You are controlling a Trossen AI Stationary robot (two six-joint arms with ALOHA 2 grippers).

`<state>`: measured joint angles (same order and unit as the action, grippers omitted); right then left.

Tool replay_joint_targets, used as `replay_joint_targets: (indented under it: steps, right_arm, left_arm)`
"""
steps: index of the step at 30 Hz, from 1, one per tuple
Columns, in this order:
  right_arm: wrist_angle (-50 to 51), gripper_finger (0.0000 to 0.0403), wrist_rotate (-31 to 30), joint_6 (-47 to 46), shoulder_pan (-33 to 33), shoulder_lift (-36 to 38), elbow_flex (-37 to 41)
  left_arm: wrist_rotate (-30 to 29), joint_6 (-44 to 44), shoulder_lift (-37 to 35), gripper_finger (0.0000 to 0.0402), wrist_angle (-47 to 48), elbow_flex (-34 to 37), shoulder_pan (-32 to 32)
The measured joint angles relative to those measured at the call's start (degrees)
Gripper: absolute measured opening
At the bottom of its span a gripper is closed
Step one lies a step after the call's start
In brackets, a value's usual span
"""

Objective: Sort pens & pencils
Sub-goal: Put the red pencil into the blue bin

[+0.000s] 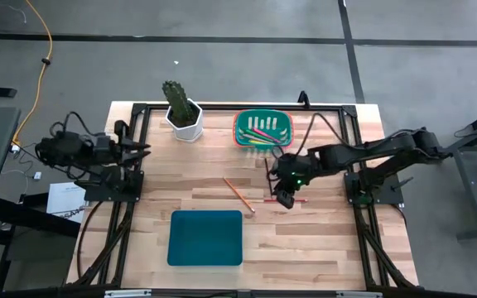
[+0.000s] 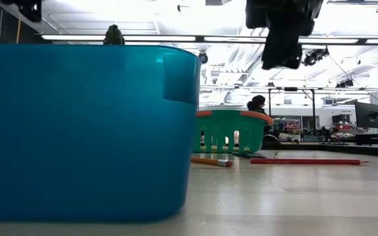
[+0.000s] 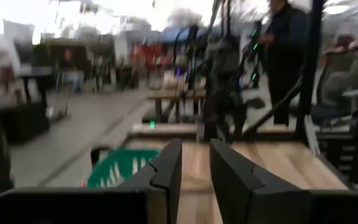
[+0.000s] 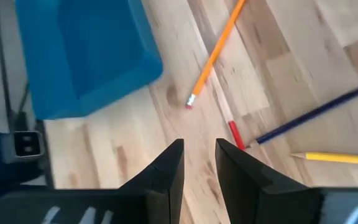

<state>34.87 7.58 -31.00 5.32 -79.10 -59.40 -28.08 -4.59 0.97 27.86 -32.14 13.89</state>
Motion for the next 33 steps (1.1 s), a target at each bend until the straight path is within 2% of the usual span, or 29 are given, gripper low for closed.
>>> replay_joint_targets:
  steps: [9,26,33]
  right_arm:
    - [5.14,0.0083,-1.3,2.61,-0.17,-5.88,0.0]
    - [10.3,0.0083,-4.72,9.57,-0.2,-12.94,0.0]
    - [11.71,0.0083,-3.44,13.1,-0.2,-13.26,0.0]
  left_arm:
    - [-6.46,13.4,0.0,0.0072,14.15,-0.02,0.0]
    - [-5.86,14.11,0.0,0.0072,12.45,-0.02,0.0]
    - [-1.91,14.17,0.0,0.0072,12.5,-0.04,0.0]
